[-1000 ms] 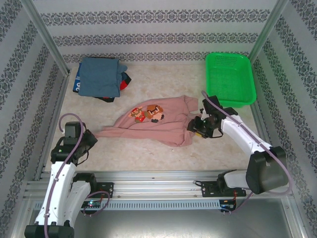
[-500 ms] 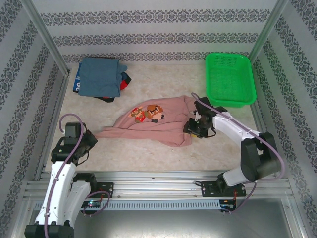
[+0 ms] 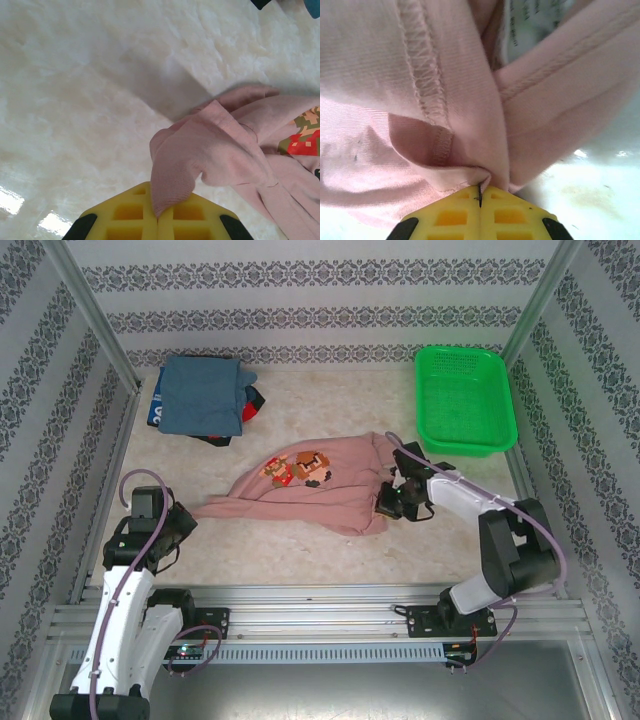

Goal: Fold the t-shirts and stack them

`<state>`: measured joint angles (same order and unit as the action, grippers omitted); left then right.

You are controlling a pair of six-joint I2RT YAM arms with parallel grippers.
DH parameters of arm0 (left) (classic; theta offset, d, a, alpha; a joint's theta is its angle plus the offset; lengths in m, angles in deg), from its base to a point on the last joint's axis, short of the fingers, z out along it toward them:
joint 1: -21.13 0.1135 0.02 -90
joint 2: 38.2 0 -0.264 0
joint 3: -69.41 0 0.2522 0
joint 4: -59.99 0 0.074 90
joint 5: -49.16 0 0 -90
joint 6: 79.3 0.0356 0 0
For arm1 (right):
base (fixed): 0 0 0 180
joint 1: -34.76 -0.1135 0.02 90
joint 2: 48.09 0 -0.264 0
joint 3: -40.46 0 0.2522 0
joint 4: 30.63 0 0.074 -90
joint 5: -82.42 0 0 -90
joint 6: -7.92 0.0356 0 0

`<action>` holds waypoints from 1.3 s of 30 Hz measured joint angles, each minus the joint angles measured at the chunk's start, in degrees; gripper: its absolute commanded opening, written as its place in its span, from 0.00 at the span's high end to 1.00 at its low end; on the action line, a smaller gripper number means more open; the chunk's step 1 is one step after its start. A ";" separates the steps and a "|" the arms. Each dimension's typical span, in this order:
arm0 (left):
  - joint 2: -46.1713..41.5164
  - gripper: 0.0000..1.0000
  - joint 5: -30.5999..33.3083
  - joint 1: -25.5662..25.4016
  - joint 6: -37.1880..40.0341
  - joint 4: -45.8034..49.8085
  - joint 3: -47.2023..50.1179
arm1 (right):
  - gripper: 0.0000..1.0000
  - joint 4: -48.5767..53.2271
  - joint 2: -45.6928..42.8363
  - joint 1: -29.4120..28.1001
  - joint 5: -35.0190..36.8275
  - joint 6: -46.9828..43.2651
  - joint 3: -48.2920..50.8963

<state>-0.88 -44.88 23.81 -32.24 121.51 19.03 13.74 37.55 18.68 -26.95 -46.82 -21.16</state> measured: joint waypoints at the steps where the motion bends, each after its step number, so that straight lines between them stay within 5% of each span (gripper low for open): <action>1: 0.00 1.00 0.00 0.00 0.02 0.00 -0.04 | 0.99 0.50 -1.57 0.83 0.00 -0.02 0.13; 10: 0.59 1.00 0.85 0.00 0.55 0.02 -1.22 | 0.96 9.03 -13.97 10.73 -1.01 -1.14 0.37; 23: -1.11 1.00 1.84 0.00 0.20 -0.15 -4.46 | 0.93 20.37 -31.67 13.84 3.56 2.40 8.02; 35: -1.07 1.00 -0.92 0.00 -0.83 -4.39 -2.16 | 0.83 18.82 -24.33 17.40 3.48 3.72 10.67; 39: -1.36 1.00 -3.04 0.00 -0.87 -5.35 -0.09 | 0.71 18.38 -21.90 17.49 3.93 4.59 11.34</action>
<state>-2.23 -47.91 23.81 -33.11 116.16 18.94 32.12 15.65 36.17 -23.02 -42.23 -9.81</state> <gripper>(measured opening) 0.052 0.240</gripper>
